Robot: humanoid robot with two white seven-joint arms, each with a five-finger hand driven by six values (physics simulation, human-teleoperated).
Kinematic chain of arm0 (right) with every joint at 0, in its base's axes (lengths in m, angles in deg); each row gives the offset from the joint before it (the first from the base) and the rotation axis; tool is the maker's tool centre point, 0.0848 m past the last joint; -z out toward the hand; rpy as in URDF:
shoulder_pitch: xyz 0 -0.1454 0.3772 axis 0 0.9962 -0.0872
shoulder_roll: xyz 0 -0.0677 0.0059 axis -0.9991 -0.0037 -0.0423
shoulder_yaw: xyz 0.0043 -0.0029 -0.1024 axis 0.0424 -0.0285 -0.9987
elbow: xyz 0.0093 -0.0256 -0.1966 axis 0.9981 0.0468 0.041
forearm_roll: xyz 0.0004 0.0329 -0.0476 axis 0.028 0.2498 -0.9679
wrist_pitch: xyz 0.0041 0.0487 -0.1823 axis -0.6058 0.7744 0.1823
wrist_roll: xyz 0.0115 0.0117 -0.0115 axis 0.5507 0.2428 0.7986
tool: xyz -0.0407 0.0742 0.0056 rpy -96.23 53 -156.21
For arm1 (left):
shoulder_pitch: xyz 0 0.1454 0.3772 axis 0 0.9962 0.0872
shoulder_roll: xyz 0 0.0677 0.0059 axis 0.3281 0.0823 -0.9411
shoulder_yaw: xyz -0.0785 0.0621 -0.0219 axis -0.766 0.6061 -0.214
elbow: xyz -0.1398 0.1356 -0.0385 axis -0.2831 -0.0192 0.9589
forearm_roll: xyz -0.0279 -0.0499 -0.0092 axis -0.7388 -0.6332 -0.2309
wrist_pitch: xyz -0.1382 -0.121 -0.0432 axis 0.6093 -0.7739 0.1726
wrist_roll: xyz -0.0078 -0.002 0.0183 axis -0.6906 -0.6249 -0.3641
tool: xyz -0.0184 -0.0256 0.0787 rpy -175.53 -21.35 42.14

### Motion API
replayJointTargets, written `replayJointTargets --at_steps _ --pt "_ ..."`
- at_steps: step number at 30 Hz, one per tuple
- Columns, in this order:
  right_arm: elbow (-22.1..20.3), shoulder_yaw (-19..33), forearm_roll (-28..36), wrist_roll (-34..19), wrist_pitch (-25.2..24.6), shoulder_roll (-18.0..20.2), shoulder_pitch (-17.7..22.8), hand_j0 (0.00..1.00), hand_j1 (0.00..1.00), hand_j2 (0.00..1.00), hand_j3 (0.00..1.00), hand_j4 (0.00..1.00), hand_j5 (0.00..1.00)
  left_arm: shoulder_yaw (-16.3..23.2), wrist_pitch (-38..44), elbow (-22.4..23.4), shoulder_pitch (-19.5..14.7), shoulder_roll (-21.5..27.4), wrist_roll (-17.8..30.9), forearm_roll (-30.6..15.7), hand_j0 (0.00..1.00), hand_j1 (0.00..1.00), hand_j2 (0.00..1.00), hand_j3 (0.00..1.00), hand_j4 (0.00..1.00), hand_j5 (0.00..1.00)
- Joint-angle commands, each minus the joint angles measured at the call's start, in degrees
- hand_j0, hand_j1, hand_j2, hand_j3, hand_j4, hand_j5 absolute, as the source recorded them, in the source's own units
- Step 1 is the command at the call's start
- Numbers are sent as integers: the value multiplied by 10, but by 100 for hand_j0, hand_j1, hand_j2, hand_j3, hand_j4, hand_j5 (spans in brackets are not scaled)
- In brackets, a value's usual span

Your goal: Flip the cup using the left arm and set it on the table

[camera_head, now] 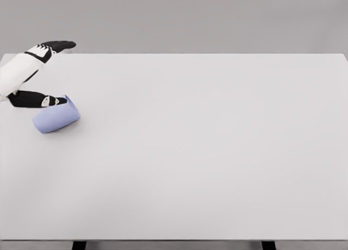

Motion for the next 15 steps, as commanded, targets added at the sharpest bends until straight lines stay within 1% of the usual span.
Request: replayJointTargets --at_steps 1,3,4,6,8,10,12,15 --pt "0 0 0 0 0 0 0 100 100 100 100 100 100 17 107 -11 0 2 0 -58 100 100 100 100 100 100" --pt "0 0 0 0 0 0 0 100 100 100 100 100 100 17 143 -11 -3 2 0 -80 100 100 100 100 100 100" --pt "0 0 0 0 0 0 0 100 100 100 100 100 100 19 169 -11 -3 1 0 -104 100 100 100 100 100 100" --pt "0 0 0 0 0 0 0 100 100 100 100 100 100 26 204 -11 -5 -9 0 -117 100 100 100 100 100 100" --pt "0 0 0 0 0 0 0 100 100 100 100 100 100 37 246 -11 -11 -27 0 -117 100 100 100 100 100 100" --pt "0 0 0 0 0 0 0 100 100 100 100 100 100 71 276 -11 -27 -39 0 -116 100 100 100 100 100 100" --pt "0 0 0 0 0 0 0 100 100 100 100 100 100 98 296 -11 -34 -43 0 -116 100 100 100 100 100 100" --pt "0 0 0 0 0 0 0 100 100 100 100 100 100 107 319 -11 -35 -46 0 -116 100 100 100 100 100 100"
